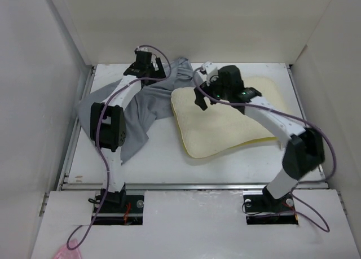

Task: Put the pillow into the pillowcase

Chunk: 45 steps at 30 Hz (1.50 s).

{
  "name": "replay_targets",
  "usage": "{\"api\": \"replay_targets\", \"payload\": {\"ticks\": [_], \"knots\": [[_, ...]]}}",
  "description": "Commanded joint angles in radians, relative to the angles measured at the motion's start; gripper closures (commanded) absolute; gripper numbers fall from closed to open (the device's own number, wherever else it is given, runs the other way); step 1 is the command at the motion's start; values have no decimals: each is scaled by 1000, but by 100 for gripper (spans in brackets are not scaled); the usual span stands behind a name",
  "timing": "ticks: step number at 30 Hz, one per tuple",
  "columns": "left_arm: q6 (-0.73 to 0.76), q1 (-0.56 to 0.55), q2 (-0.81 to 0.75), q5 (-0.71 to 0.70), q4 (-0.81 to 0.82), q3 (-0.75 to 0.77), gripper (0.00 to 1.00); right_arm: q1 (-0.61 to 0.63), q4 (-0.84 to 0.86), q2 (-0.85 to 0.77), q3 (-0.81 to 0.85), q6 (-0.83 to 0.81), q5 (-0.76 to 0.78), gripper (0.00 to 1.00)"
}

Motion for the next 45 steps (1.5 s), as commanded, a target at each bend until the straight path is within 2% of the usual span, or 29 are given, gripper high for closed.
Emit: {"api": "replay_targets", "payload": {"ticks": [1,3,6,8,9,10,11,13,15,18,19,20,21,22,23,26,30,34,35,36,37,38,41,45], "knots": [[-3,-24,-3,42,13,11,0,42,24,204,96,-63,-93,0],[-12,-24,9,30,-18,59,0,51,27,311,135,-52,-115,0],[-12,-35,21,19,-41,106,0,51,44,388,135,-43,-97,1],[-12,-65,44,-22,-50,125,0,42,56,433,135,-26,-70,30],[-12,-65,55,-36,-65,143,0,16,67,433,115,0,-48,48],[-12,-78,66,-48,-75,153,0,-1,105,418,106,36,-16,91],[-12,-78,84,-48,-75,153,0,-24,131,395,87,123,7,100],[-24,-87,95,-48,-85,153,0,-110,203,315,32,187,-17,100],[-36,-110,104,-39,-76,144,3,-160,214,170,20,222,-36,100],[-46,-139,124,-30,-53,119,5,-223,184,39,39,233,36,100],[-58,-160,124,-30,-42,110,11,-236,167,21,55,233,89,100],[-72,-173,133,-18,-42,101,16,-236,154,7,79,233,100,100],[-72,-196,149,2,-42,84,28,-245,142,-13,99,233,101,100],[-72,-206,158,2,-42,84,28,-245,142,-13,99,233,101,100],[-84,-216,167,2,-58,71,37,-245,142,-26,118,233,119,100],[-122,-228,195,-31,-113,42,50,-245,93,-26,170,233,166,100],[-155,-237,195,-30,-122,-30,50,-245,82,-26,217,224,176,100],[-164,-257,195,-35,-133,-59,56,-245,71,-26,239,224,167,100],[-164,-268,195,-35,-133,-59,60,-245,71,-26,239,213,167,100],[-164,-277,195,-47,-133,-74,81,-245,71,-26,239,213,167,100],[-164,-277,195,-47,-133,-85,95,-254,71,-26,239,213,167,100],[-164,-288,195,-47,-133,-96,100,-254,62,-36,239,213,167,100],[-164,-306,178,-73,-142,-160,100,-279,62,-59,239,213,179,100],[-184,-380,68,-107,-203,-312,100,-322,81,-84,216,213,164,100]]}}
